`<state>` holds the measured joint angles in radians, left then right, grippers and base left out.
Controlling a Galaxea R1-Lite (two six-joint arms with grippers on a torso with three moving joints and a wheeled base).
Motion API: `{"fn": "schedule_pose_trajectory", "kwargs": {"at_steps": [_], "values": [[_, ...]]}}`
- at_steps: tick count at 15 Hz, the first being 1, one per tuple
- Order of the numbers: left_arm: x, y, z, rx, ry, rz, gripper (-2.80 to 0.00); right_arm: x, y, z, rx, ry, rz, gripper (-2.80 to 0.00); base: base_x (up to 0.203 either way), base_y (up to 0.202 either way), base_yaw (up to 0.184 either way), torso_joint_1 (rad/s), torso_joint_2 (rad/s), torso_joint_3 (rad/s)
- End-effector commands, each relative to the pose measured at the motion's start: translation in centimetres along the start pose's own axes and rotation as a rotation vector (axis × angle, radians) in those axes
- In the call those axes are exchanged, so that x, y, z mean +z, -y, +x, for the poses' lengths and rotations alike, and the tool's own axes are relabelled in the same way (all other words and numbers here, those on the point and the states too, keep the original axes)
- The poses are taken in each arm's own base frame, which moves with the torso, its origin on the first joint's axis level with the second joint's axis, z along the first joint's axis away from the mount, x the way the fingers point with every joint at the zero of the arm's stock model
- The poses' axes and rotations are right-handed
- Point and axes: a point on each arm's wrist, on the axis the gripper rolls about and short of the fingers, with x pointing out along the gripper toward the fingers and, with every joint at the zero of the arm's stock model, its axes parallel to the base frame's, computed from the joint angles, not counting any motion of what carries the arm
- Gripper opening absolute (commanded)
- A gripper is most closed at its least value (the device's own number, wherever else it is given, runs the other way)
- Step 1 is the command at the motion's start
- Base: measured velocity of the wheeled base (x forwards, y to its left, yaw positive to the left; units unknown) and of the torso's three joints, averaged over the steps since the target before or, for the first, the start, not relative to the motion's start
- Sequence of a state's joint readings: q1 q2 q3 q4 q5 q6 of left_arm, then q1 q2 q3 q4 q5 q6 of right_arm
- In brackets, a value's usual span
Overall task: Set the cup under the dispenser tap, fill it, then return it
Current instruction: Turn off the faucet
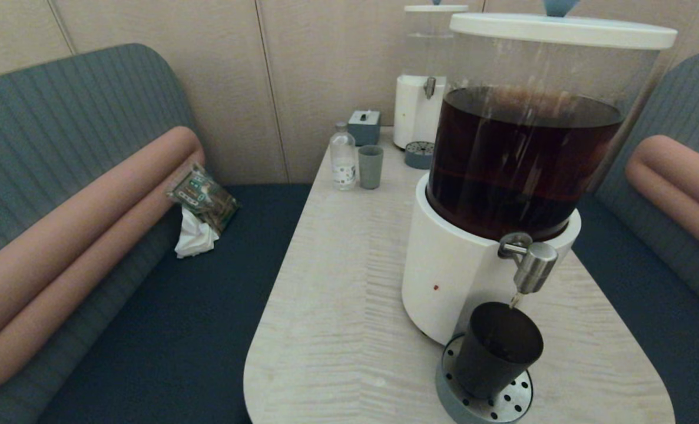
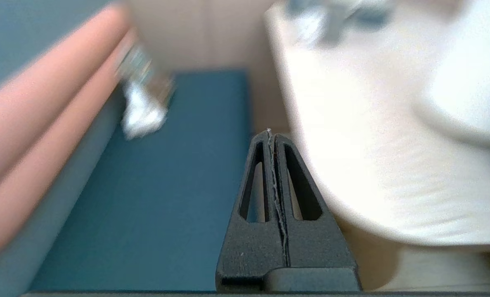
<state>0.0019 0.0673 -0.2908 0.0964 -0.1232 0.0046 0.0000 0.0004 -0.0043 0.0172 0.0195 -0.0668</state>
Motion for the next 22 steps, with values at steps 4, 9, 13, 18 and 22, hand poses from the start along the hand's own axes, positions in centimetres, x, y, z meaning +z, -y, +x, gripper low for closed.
{"fn": "schedule_pose_trajectory", "kwargs": {"at_steps": [4,9,13,18,22], "values": [[11.6,-0.4,5.9,-0.176,-0.187,-0.046,-2.80,0.0,0.0,0.0,0.000,0.003,-0.001,-2.80,0.000,0.000,0.000,0.000,0.00,0.000],[17.9,-1.2,15.1,-0.326,-0.262,-0.077,-2.80,0.0,0.0,0.0,0.000,0.003,-0.001,-2.80,0.000,0.000,0.000,0.000,0.00,0.000],[17.6,-0.1,20.3,-0.679,-0.314,-0.136,-2.80,0.0,0.0,0.0,0.000,0.003,-0.002,-2.80,0.000,0.000,0.000,0.000,0.00,0.000],[16.7,6.8,21.4,-1.158,-0.384,-0.122,-2.80,0.0,0.0,0.0,0.000,0.003,-0.001,-2.80,0.000,0.000,0.000,0.000,0.00,0.000],[13.5,10.9,23.7,-1.184,-0.551,0.168,-2.80,0.0,0.0,0.0,0.000,0.003,-0.001,-2.80,0.000,0.000,0.000,0.000,0.00,0.000]]}}
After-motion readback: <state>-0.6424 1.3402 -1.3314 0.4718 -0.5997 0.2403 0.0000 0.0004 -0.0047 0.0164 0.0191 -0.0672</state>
